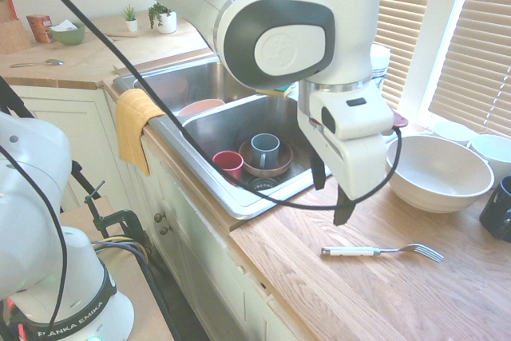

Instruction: Put the fork into the sink

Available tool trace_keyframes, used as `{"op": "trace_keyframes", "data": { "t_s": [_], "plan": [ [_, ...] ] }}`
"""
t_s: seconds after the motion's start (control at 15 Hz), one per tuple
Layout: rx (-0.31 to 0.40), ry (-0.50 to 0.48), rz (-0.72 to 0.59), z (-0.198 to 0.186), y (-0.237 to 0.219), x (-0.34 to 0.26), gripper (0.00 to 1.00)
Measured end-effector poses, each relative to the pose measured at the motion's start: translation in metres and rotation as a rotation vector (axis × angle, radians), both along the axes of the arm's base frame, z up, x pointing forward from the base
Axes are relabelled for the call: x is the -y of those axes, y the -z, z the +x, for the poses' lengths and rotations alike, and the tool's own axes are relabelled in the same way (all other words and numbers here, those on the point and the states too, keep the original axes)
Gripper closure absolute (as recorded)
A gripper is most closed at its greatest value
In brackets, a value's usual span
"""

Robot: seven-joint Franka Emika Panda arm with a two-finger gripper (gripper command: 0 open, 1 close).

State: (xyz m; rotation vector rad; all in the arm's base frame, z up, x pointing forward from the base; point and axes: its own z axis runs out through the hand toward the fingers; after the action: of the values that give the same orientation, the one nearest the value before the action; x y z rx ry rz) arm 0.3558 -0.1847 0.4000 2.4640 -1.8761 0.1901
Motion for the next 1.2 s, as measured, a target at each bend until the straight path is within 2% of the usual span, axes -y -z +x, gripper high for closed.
{"op": "trace_keyframes", "data": {
  "t_s": [0.47,1.2],
  "plan": [
    [-0.006,0.096,0.072,-0.003,0.034,0.024,0.0],
    [-0.041,0.09,0.106,0.038,0.058,0.034,0.0]
  ]
}}
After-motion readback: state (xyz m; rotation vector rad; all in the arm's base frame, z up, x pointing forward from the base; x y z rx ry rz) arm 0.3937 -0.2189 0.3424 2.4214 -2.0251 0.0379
